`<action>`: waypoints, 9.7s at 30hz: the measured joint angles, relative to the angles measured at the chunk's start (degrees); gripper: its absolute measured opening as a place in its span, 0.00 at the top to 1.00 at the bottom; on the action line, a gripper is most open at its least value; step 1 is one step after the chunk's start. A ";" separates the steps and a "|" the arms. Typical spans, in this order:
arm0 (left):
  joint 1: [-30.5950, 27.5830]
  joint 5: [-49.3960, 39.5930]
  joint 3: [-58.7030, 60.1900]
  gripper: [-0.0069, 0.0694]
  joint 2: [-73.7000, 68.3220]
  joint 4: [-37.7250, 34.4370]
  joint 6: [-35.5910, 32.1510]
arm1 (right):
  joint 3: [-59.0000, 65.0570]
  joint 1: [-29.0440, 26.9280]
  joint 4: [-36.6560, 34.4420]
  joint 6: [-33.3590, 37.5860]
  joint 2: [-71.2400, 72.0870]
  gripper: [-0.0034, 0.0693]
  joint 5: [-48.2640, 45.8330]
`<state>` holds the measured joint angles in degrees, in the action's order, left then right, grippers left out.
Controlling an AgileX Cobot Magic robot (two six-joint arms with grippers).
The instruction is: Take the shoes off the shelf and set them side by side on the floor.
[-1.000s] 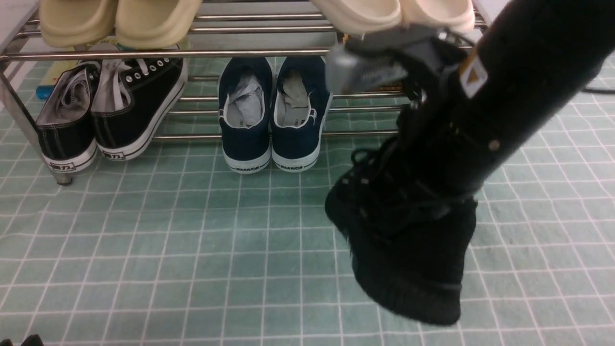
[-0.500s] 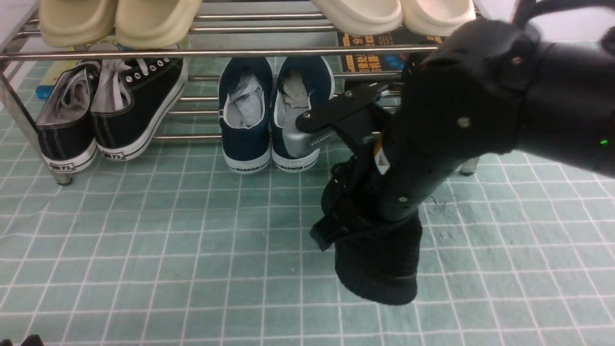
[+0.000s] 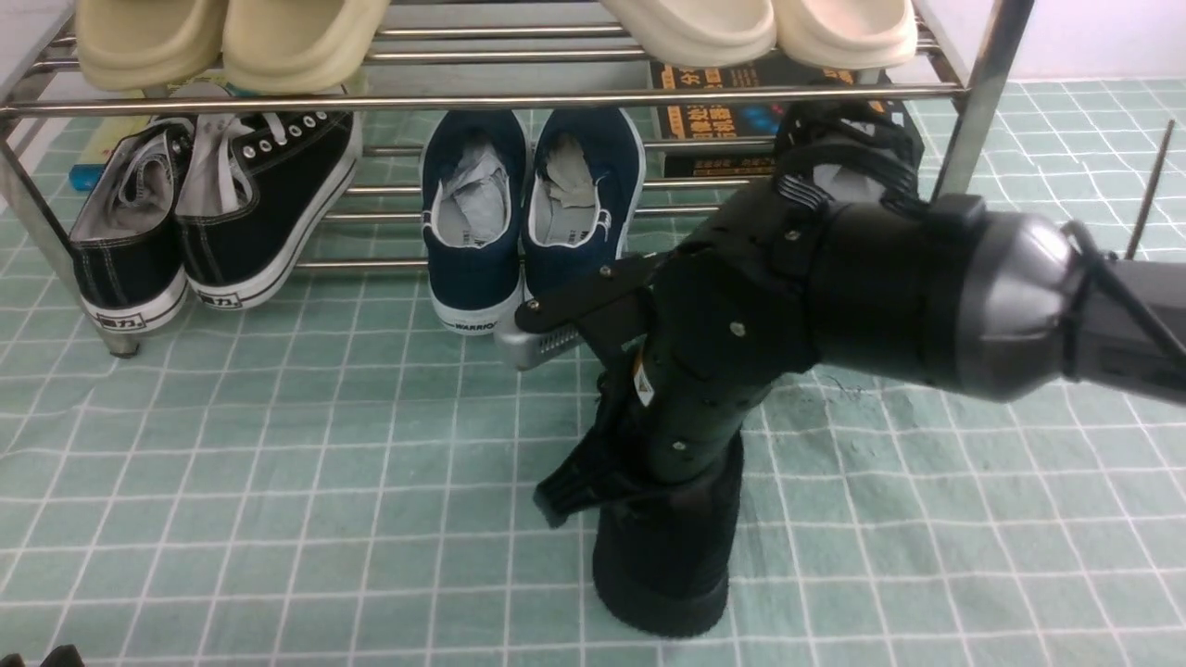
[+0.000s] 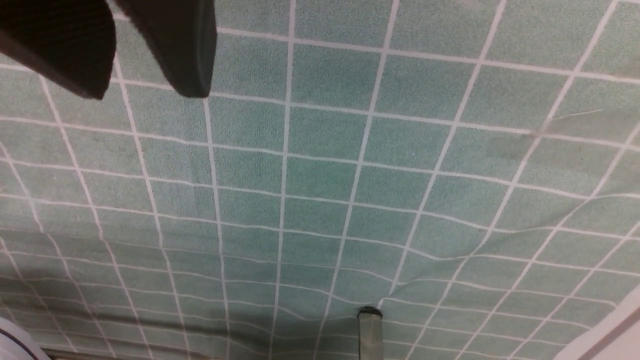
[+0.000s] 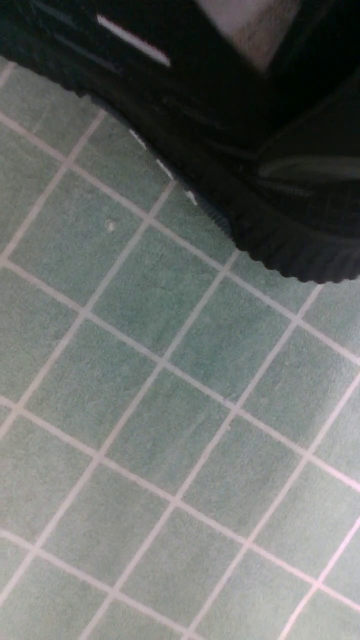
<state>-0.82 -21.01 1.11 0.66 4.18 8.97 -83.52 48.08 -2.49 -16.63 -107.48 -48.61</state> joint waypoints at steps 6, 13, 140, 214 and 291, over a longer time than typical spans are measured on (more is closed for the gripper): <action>0.00 0.00 0.00 0.59 0.00 0.00 0.00 | -2.23 0.00 -2.03 -0.18 1.53 0.37 -3.11; 0.00 0.00 0.00 0.59 0.00 0.00 0.00 | -13.33 -1.84 3.34 1.15 5.73 0.43 -18.18; 0.00 0.00 0.00 0.59 0.00 0.06 0.00 | -2.74 -18.26 -14.81 12.70 6.52 0.43 -20.86; 0.00 0.00 0.00 0.59 0.02 0.10 0.00 | 63.85 -18.30 -8.93 22.00 93.93 0.93 33.36; 0.00 0.00 0.00 0.59 0.02 0.17 0.00 | 84.32 -46.91 2.49 16.07 108.07 0.81 26.27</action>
<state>-0.82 -21.01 1.11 0.68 4.35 8.97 0.79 1.18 0.00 -0.56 0.59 -22.34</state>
